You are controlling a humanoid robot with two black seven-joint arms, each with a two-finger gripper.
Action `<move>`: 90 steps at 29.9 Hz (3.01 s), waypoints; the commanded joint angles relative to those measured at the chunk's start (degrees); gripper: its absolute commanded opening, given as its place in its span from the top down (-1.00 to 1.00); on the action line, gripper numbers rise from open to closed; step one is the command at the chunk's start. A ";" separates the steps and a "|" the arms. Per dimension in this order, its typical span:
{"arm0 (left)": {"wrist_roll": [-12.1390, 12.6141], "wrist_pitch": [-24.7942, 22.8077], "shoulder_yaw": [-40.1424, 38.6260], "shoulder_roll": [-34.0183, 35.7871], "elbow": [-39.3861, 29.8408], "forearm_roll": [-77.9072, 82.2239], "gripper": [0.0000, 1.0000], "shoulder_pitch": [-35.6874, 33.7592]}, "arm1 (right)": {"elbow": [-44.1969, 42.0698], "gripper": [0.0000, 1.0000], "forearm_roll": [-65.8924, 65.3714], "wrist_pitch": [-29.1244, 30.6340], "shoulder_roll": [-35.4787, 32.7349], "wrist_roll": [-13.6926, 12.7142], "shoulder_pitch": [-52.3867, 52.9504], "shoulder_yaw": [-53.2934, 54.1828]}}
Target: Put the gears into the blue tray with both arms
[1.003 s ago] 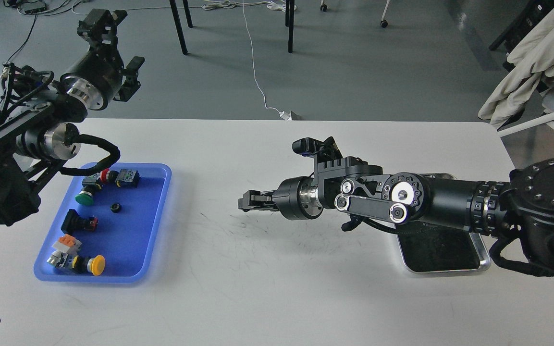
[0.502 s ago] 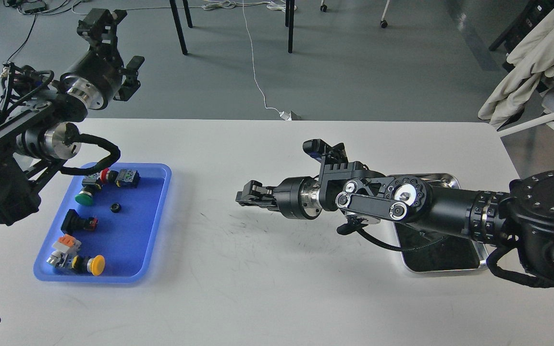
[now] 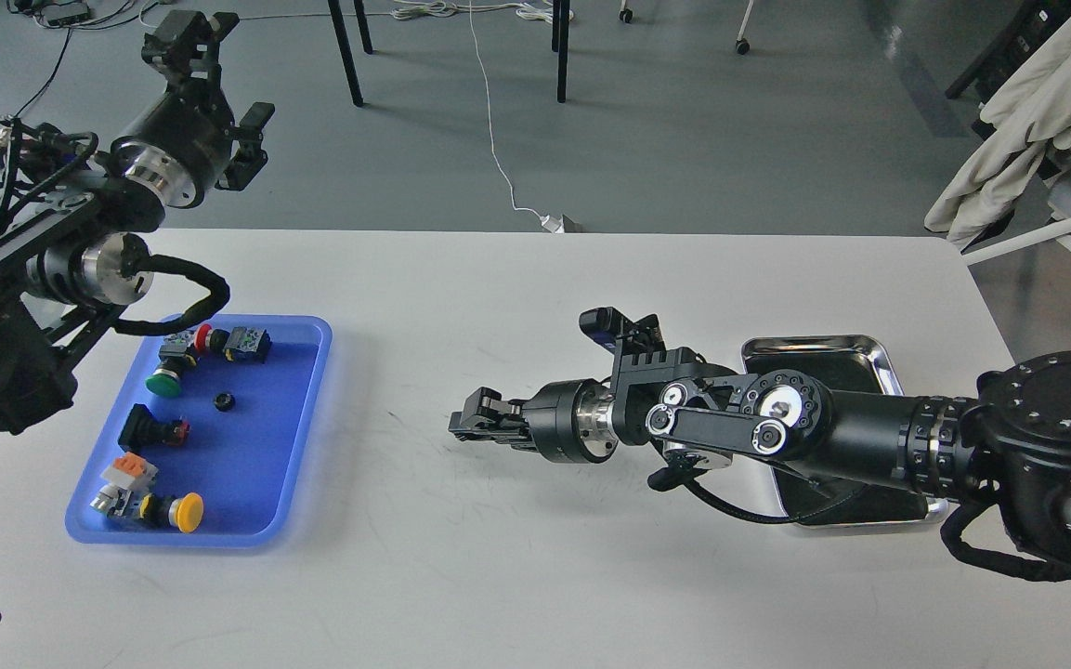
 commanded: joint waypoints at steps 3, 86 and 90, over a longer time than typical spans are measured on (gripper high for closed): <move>-0.01 0.00 -0.10 -0.09 0.00 0.00 -0.96 0.10 | 0.01 0.72 -0.11 -0.18 0.00 0.00 -0.58 0.01; -0.98 6.67 14.14 8.26 -30.15 102.91 -0.96 15.91 | 0.91 -0.89 32.06 16.83 -55.91 12.84 -26.24 45.88; -0.98 7.55 14.14 7.30 -28.22 106.42 -0.95 17.93 | 0.63 -0.89 32.76 16.83 -54.49 13.01 -26.42 47.12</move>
